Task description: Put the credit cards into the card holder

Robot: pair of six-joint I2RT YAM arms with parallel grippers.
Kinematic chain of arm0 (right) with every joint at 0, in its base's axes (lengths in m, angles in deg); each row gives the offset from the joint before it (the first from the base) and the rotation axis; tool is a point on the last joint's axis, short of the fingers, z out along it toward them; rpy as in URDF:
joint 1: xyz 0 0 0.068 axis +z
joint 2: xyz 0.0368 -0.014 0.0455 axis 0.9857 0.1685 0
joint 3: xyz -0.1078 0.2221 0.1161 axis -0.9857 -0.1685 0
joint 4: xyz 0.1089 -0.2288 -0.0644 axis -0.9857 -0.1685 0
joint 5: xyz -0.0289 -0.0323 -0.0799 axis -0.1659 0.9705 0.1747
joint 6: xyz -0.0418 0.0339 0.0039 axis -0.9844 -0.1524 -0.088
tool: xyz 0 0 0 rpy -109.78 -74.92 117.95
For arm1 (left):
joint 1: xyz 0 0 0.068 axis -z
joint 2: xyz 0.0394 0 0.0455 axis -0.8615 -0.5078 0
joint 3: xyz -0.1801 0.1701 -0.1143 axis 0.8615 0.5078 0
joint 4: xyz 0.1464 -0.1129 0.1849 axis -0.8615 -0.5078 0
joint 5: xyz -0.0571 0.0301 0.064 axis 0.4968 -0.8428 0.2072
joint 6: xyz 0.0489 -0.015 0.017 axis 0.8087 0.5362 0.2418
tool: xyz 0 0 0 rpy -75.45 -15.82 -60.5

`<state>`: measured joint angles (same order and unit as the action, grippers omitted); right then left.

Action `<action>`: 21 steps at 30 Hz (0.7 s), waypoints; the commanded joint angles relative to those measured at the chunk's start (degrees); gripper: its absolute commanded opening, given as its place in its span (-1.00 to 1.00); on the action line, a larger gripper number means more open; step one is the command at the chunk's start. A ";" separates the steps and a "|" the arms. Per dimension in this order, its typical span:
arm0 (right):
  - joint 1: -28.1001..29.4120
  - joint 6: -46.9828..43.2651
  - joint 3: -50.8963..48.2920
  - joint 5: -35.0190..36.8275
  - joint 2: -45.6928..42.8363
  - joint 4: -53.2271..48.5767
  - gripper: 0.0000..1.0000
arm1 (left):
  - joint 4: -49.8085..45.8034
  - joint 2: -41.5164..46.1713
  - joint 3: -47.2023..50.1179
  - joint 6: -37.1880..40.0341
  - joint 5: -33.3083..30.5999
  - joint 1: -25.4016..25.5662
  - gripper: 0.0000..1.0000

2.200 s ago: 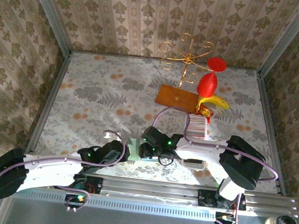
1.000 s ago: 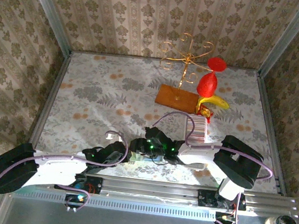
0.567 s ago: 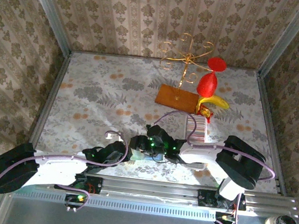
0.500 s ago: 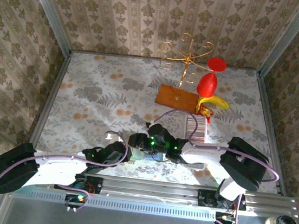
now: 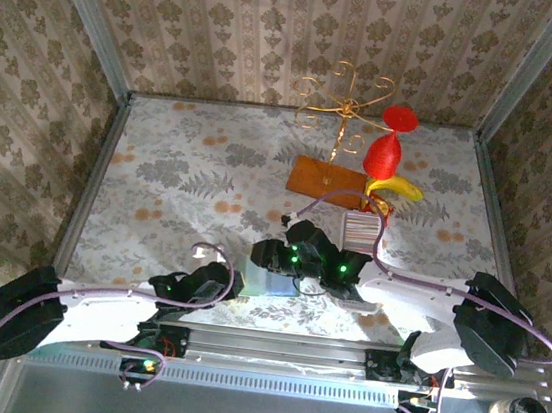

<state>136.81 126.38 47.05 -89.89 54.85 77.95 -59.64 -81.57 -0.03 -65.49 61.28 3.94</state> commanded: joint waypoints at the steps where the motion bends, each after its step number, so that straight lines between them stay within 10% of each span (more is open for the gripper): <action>1: -0.85 -2.92 -0.51 2.87 0.87 -7.73 -0.55 | -4.35 2.30 1.33 -0.38 -2.18 0.75 -0.64; 8: -0.98 -3.93 1.48 -1.91 8.63 -5.52 -0.97 | -7.79 7.18 1.60 -0.58 -4.06 0.83 -0.53; 21: -0.33 -5.86 5.08 -4.04 15.39 -7.06 -1.00 | -20.65 22.25 1.34 -0.70 -8.61 0.92 -0.29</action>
<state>136.05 121.92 50.74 -93.10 68.84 72.73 -74.85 -61.35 0.85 -65.49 55.07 4.31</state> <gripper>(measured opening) 0.044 0.345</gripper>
